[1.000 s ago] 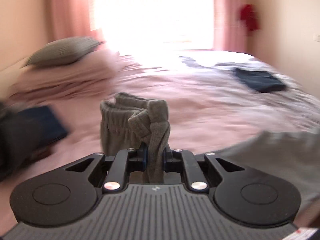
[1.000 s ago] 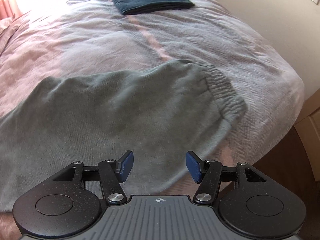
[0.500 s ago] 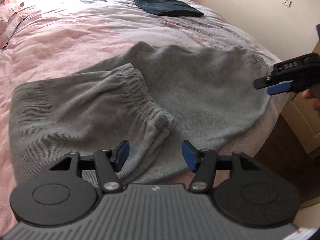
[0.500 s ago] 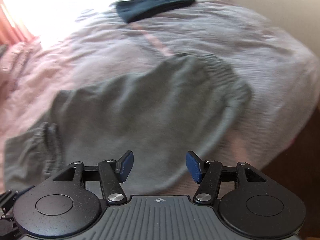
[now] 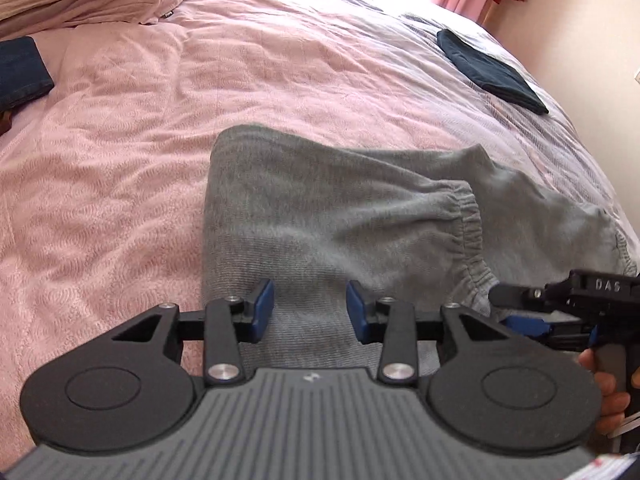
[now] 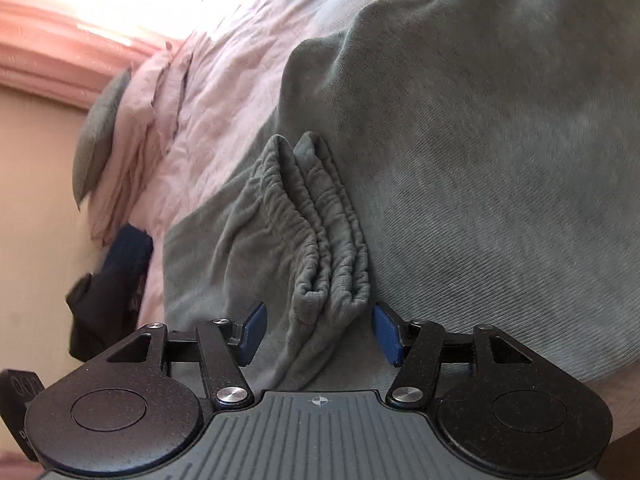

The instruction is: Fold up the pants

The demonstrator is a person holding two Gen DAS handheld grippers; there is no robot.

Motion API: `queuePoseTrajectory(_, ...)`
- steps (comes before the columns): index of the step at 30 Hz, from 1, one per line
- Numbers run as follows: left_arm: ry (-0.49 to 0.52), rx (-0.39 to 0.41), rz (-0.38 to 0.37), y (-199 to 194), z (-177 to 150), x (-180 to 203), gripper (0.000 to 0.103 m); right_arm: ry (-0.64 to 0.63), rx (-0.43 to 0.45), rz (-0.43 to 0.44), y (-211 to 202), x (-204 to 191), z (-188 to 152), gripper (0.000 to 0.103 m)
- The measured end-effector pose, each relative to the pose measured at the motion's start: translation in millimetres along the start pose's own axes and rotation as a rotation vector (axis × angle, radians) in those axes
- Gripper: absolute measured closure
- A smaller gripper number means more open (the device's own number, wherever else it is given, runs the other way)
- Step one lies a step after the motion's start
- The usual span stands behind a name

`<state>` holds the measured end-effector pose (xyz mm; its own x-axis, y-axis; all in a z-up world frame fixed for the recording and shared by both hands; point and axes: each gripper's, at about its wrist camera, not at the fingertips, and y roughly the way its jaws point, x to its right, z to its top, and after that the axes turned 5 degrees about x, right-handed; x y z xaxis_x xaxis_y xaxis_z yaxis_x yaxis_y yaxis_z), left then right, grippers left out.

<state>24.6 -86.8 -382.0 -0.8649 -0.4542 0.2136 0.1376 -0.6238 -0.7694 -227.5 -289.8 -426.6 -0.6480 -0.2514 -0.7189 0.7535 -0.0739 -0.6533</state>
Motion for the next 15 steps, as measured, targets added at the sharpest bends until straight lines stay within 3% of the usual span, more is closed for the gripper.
queuePoseTrajectory(3, 0.014, -0.006, 0.000, 5.2, -4.9, 1.9, 0.069, 0.019, 0.044, -0.008, 6.9, -1.8, -3.1, 0.050)
queuePoseTrajectory(4, 0.018, -0.009, 0.000, 7.7, -6.0, 2.2, 0.069, 0.012, 0.056, -0.036, 10.4, -4.5, -2.9, 0.076)
queuePoseTrajectory(7, 0.033, -0.016, -0.006, 11.6, -5.9, 3.2, 0.071, -0.064, 0.119, -0.046, 3.0, -16.4, -5.7, 0.079)
queuePoseTrajectory(11, 0.063, -0.022, -0.025, 16.7, -5.2, 7.4, 0.074, -0.270, 0.241, -0.070, -31.1, -35.1, -23.1, 0.079)
queuePoseTrajectory(13, 0.055, -0.025, -0.035, 20.8, -6.0, 9.4, 0.076, -0.236, 0.258, -0.124, -39.9, -24.7, -23.9, 0.079)
queuePoseTrajectory(15, 0.051, -0.030, -0.038, 24.7, -7.2, 12.1, 0.076, -0.198, 0.231, -0.126, -39.9, -12.1, -22.5, 0.079)
